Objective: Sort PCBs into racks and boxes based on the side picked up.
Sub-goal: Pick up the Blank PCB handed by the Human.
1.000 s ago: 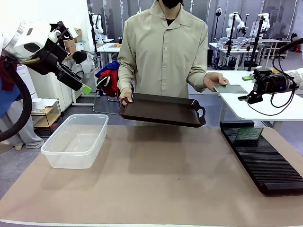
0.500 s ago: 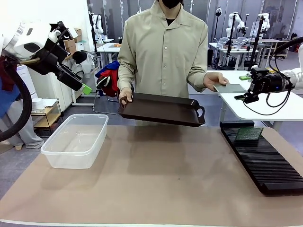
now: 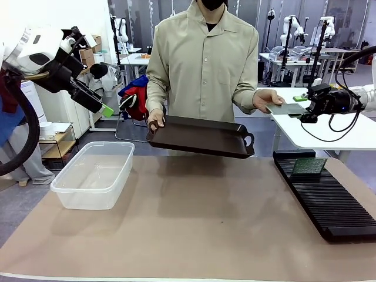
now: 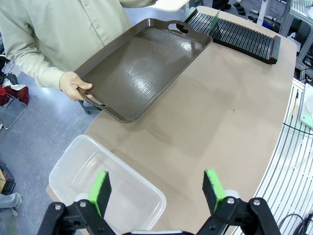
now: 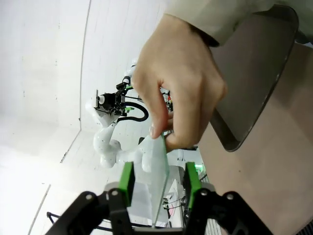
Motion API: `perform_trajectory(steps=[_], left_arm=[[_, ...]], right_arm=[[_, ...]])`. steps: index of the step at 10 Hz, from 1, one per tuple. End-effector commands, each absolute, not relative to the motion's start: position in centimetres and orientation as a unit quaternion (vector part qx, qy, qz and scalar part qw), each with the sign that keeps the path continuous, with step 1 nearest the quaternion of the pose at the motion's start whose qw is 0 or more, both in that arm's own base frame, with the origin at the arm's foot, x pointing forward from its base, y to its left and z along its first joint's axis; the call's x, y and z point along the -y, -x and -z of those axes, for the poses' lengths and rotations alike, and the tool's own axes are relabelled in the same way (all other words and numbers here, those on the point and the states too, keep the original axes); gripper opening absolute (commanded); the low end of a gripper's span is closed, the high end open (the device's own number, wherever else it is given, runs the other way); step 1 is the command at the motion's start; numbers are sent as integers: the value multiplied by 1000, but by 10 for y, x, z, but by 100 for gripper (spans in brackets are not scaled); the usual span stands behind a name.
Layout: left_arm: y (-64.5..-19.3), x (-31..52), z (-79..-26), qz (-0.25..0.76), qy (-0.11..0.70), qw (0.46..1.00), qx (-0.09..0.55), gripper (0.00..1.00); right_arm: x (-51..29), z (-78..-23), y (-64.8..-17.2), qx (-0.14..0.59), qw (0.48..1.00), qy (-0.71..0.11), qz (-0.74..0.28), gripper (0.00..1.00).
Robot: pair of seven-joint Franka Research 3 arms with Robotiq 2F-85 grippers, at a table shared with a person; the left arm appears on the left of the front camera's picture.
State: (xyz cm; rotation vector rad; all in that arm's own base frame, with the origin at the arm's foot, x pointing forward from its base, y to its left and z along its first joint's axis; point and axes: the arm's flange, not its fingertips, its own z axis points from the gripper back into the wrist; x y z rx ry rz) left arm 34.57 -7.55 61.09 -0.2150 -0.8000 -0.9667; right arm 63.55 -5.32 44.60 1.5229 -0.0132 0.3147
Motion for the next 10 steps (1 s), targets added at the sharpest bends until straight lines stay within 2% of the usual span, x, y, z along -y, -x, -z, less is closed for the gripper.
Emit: perform_trajectory(steps=[1,2,3,10], left_arm=[[-347,73,-610,451,104,805,371,100],[-347,73,-610,451,104,805,371,100],[-347,73,-610,451,104,805,371,100],[-347,73,-610,451,104,805,371,100]], right_arm=[[49,-445,-634,18,709,-692,-135,0],[49,-444,-634,17,709,-693,-130,5],[50,-444,-633,13,709,-694,-125,0],[52,-445,-632,12,724,-683,-90,0]])
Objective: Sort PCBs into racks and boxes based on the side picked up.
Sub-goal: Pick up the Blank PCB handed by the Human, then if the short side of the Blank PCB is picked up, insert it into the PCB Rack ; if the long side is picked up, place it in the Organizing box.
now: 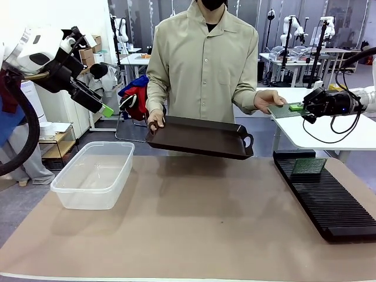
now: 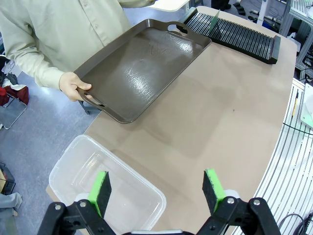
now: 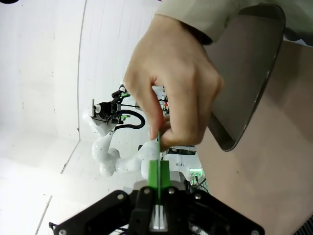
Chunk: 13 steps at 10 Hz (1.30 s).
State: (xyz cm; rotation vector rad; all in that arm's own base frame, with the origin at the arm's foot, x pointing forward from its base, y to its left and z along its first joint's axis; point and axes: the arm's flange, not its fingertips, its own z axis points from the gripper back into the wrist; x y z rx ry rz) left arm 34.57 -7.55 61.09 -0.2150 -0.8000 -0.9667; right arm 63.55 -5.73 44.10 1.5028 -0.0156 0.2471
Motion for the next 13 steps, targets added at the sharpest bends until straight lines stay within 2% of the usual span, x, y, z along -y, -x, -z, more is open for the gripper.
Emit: perform_trajectory(steps=[1,3,4,13], left_arm=[[-347,73,-610,451,104,805,371,100],[-347,73,-610,451,104,805,371,100],[-347,73,-610,451,104,805,371,100],[-347,73,-610,451,104,805,371,100]], right_arm=[[52,-444,-632,7,723,-684,-94,0],[49,-445,-632,28,736,-670,-88,0],[57,-441,-635,5,724,-681,-110,0],[57,-441,-635,5,724,-681,-110,0]])
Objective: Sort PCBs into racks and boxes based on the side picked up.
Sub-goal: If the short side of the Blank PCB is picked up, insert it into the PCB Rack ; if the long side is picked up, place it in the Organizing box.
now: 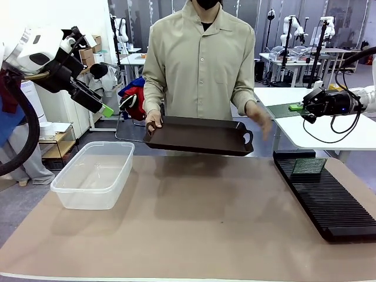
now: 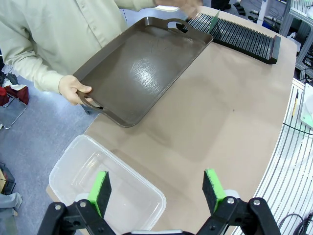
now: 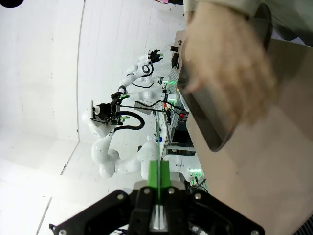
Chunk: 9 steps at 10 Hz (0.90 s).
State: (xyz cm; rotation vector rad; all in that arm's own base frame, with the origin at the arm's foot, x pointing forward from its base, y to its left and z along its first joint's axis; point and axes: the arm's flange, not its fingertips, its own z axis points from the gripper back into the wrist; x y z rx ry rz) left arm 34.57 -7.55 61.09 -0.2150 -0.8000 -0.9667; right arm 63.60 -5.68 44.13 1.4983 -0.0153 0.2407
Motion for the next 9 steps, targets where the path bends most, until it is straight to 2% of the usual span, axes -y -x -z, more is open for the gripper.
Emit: perform_trajectory(steps=[1,7,9], left_arm=[[-347,73,-610,451,104,805,371,100],[-347,73,-610,451,104,805,371,100],[-347,73,-610,451,104,805,371,100]], right_arm=[[57,-441,-635,5,724,-681,-110,0],[57,-441,-636,7,726,-679,-109,2],[62,-459,-623,67,712,-674,-188,2]])
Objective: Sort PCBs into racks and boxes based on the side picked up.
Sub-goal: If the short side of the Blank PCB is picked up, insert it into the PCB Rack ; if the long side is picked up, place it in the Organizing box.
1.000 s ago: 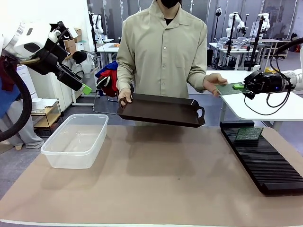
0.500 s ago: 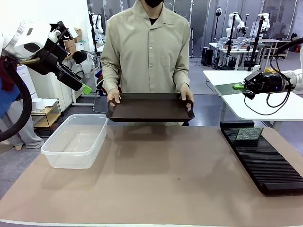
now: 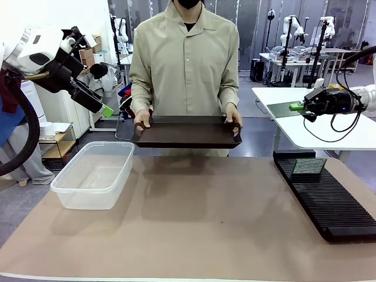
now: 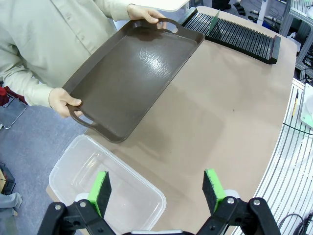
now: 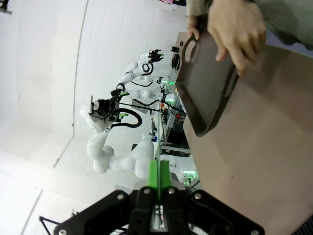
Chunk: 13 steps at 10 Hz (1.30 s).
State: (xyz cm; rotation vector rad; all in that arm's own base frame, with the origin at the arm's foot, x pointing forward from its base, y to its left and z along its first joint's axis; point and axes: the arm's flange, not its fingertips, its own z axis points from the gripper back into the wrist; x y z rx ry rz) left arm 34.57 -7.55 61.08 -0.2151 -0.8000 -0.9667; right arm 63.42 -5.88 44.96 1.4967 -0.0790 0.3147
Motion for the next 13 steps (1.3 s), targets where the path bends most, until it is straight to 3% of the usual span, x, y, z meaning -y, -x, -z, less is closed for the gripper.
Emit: perform_trajectory(steps=[1,5,8,13], left_arm=[[-347,73,-610,451,104,805,371,100],[-347,73,-610,451,104,805,371,100],[-347,73,-610,451,104,805,371,100],[-347,73,-610,451,104,805,371,100]], right_arm=[[63,-466,-610,89,700,-667,-239,2],[84,-489,-556,173,644,-631,-397,2],[108,-502,-514,257,618,-558,-491,2],[146,-509,-470,336,608,-484,-532,2]])
